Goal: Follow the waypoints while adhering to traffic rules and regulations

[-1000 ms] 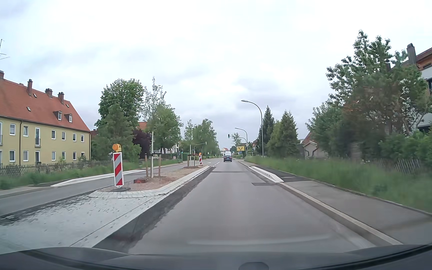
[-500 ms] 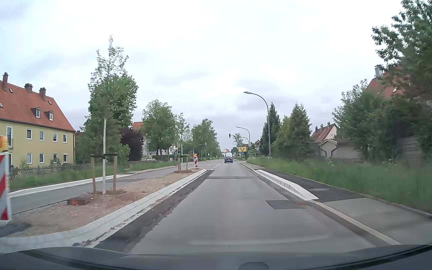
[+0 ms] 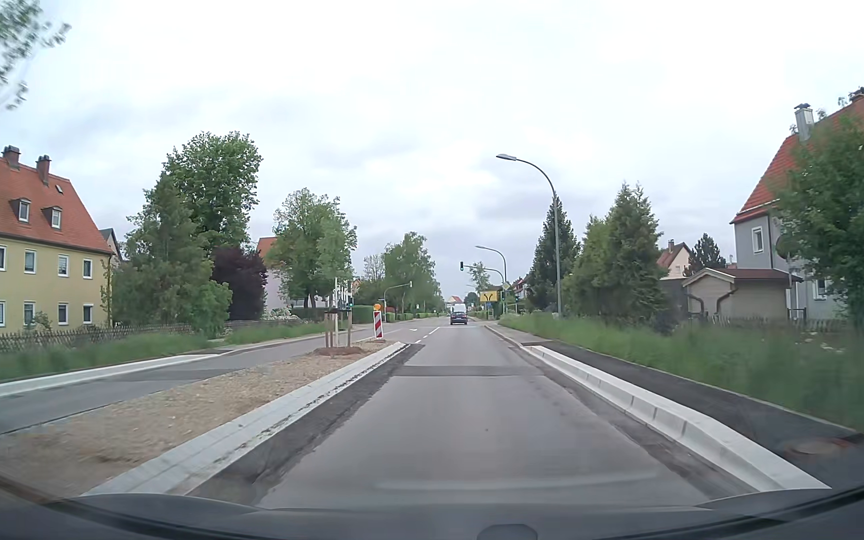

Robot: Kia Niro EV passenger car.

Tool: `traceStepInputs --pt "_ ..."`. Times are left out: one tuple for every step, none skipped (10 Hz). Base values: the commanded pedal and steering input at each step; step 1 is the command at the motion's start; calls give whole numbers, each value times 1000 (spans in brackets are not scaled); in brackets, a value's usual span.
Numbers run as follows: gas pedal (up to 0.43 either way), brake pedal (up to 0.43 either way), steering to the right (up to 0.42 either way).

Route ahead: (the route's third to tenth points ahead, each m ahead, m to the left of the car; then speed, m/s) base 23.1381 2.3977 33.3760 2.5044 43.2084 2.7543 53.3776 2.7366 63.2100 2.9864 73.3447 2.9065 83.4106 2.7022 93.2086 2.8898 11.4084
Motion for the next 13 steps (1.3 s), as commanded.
traceStepInputs --pt "39 0 -4" --pt "39 0 -3" --pt "39 0 -3" --pt "39 0 -4" --pt "39 0 -3" --pt "39 0 -3" --pt "39 0 -3" --pt "39 0 -3" --pt "59 0 -3" --pt "79 0 -3" --pt "79 0 -3" --pt "79 0 -3" --pt "79 0 -3"
